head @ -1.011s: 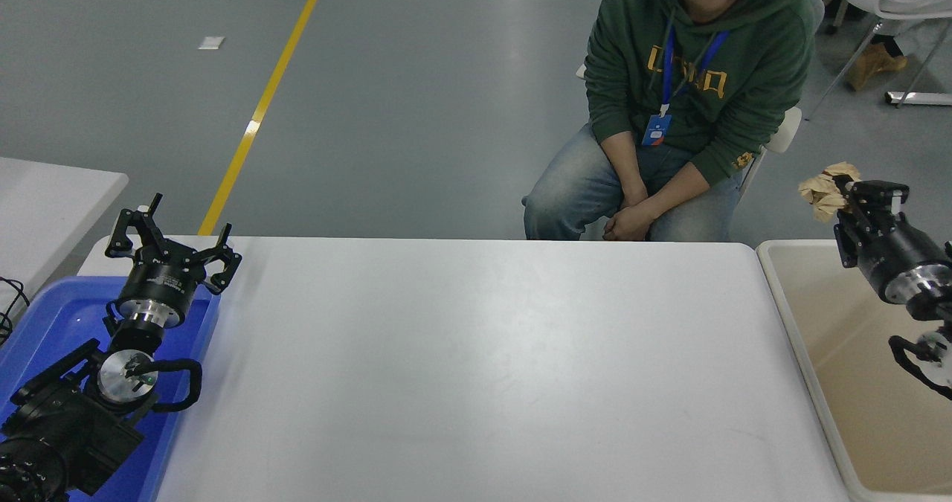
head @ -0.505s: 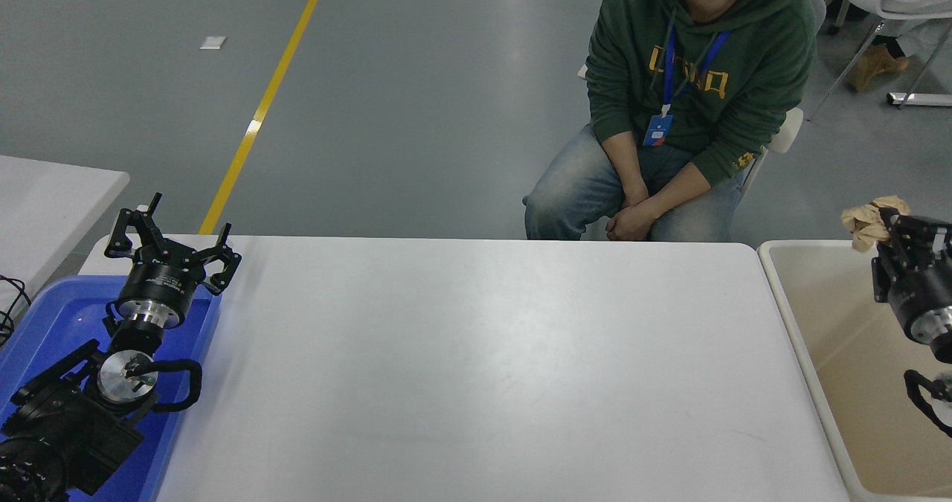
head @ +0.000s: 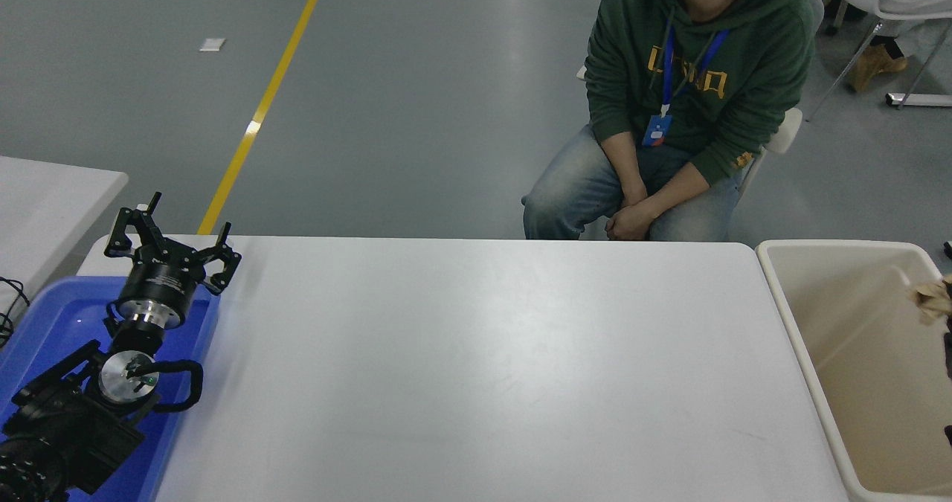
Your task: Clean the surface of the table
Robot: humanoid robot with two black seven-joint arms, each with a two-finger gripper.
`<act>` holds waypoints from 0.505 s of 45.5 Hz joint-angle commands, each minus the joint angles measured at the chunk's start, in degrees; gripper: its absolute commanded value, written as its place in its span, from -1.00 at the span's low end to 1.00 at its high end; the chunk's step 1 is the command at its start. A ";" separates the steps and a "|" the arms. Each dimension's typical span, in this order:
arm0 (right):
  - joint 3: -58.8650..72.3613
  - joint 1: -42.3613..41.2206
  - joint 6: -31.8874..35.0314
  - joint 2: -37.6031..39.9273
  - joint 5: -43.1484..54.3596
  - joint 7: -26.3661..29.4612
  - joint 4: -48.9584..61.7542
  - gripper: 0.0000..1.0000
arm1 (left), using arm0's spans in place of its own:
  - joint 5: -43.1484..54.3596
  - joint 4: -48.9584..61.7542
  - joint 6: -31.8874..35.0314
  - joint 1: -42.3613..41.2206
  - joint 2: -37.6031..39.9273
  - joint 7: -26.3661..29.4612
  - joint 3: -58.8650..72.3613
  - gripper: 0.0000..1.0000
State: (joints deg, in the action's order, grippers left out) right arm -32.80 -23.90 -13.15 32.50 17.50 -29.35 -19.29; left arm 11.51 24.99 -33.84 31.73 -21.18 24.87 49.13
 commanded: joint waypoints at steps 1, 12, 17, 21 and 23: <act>1.68 -1.32 -0.38 -2.88 0.16 0.17 4.88 -1.00 | 0.00 -0.03 0.00 0.00 0.00 0.00 0.00 1.00; 11.79 -8.97 -0.12 -9.03 -1.24 0.17 12.87 -1.00 | 0.00 0.06 0.00 0.00 0.00 0.00 0.00 1.00; 12.32 -10.20 -0.38 -10.97 -1.24 0.17 14.28 -1.00 | 0.00 -0.03 0.00 0.00 0.00 0.09 0.00 1.00; 12.06 -10.20 -0.65 -11.50 -1.24 0.17 14.46 -1.00 | 0.00 -0.03 0.00 0.00 0.00 0.00 0.00 1.00; 11.36 -10.20 -0.91 -11.58 -1.33 0.17 14.55 -0.64 | 0.00 -0.03 0.00 0.00 0.00 0.00 0.00 1.00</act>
State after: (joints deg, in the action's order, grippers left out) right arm -22.89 -31.86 -13.50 23.77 16.54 -29.19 -7.68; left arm 11.51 24.98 -33.84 31.73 -21.18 24.87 49.13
